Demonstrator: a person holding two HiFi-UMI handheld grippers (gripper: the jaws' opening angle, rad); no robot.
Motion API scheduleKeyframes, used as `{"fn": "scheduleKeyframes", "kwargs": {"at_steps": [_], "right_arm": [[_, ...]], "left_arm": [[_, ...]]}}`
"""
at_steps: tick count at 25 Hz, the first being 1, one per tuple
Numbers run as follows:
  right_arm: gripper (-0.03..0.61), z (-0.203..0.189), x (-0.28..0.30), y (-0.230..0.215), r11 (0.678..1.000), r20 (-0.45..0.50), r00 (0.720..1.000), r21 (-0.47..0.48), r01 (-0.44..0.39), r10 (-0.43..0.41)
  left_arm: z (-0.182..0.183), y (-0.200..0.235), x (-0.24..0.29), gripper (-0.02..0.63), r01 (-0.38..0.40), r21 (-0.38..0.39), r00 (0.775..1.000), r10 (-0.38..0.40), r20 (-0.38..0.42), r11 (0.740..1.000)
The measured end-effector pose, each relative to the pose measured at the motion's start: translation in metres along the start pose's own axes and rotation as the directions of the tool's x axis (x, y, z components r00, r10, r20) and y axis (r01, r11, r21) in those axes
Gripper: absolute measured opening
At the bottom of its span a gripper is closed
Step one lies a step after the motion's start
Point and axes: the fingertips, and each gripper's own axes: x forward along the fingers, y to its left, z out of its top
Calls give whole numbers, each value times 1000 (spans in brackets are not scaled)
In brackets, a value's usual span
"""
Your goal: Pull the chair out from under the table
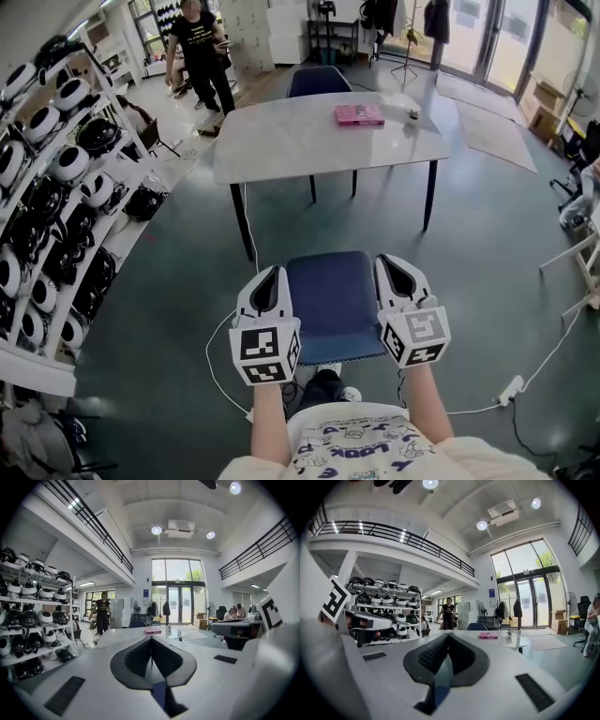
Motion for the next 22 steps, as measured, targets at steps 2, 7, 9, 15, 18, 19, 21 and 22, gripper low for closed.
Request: {"fn": "scheduleKeyframes", "kwargs": {"at_steps": [2, 7, 9, 15, 18, 19, 21, 22], "right_arm": [[3, 1, 2, -3, 1000, 3, 1000, 3, 1, -1], [3, 5, 0, -10, 1000, 6, 1000, 6, 0, 0], [3, 6, 0, -10, 1000, 6, 1000, 8, 0, 0], [3, 1, -1, -15, 1000, 2, 1000, 15, 7, -7], [3, -1, -1, -18, 1000, 2, 1000, 18, 12, -12], [3, -1, -1, -18, 1000, 1, 1000, 18, 13, -13], [3, 1, 0, -18, 1000, 1, 1000, 18, 14, -14], [3, 2, 0, -18, 1000, 1, 1000, 19, 14, -14]], "left_arm": [[2, -2, 3, 20, 1, 3, 1000, -1, 3, 1000], [6, -13, 6, 19, 9, 5, 1000, -9, 2, 1000], [7, -15, 6, 20, 12, 9, 1000, -12, -1, 1000], [3, -20, 9, 20, 18, 16, 1000, -18, -11, 1000], [0, -22, 12, 20, 21, 21, 1000, -20, -15, 1000], [1, -22, 12, 20, 22, 22, 1000, -21, -16, 1000], [2, -22, 12, 19, 24, 21, 1000, -23, -20, 999], [2, -22, 13, 20, 24, 22, 999, -24, -22, 999]]}}
